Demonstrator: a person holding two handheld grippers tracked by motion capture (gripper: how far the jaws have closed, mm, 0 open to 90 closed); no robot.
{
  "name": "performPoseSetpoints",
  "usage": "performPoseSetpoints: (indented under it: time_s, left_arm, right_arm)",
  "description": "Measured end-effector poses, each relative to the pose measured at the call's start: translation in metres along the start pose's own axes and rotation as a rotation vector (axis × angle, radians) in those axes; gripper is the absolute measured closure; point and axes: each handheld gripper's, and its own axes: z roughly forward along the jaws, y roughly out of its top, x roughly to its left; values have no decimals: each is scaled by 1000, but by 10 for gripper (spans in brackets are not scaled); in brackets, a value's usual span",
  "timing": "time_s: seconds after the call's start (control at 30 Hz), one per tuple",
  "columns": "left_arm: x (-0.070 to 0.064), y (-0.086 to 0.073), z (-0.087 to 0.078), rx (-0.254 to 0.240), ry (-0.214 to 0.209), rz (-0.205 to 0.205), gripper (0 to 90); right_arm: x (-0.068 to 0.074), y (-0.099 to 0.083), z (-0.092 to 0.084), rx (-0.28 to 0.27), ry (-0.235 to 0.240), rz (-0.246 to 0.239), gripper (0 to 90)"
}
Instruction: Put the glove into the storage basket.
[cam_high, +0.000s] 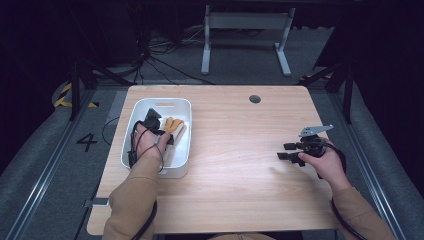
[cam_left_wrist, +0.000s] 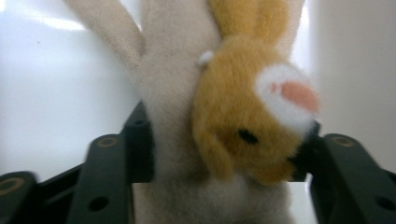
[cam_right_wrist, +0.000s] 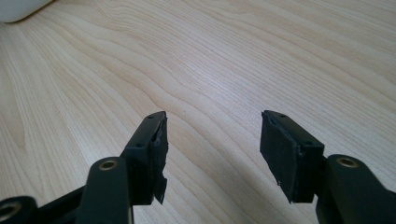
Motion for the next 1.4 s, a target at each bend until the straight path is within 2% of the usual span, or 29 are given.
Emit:
performPoseSetpoints:
  time_s: [0.03, 0.13, 0.23, 0.33, 0.47, 0.63, 0.77, 0.9, 1.17, 1.4]
  left_arm:
    - [0, 0, 0, -4, -2, 4, 375]
    - [-2, 0, -1, -14, 18, 28, 300]
    - [-6, 0, -4, -16, 14, 50, 297]
    - [-8, 0, -9, -23, 11, 55, 311]
    - [-11, 1, -14, -33, 25, 60, 309]
    - [-15, 2, -24, -50, 48, 89, 299]
    - [-17, 4, -34, -80, 58, 101, 296]
    - [-23, 3, -44, -107, 49, 120, 299]
    - [-42, -1, -69, -171, 47, 194, 311]
    - [-58, -6, -87, -209, 21, 256, 304]
  right_arm:
    - [0, 0, 0, 0, 1, -1, 423]
    - [0, 0, 0, 0, 0, 0, 419]
    - [0, 0, 0, -1, -1, 1, 417]
    - [0, 0, -1, -2, 1, 1, 417]
    - [0, -1, -1, -2, 3, 1, 416]
    - [-1, -1, -2, -5, 1, -2, 415]
    - [-1, -2, -4, -8, 0, 4, 415]
    - [-1, -2, -4, -6, -1, 3, 414]
    - [-1, -2, -4, -7, 0, 6, 413]
    - [-1, -2, -3, -6, -1, 6, 412]
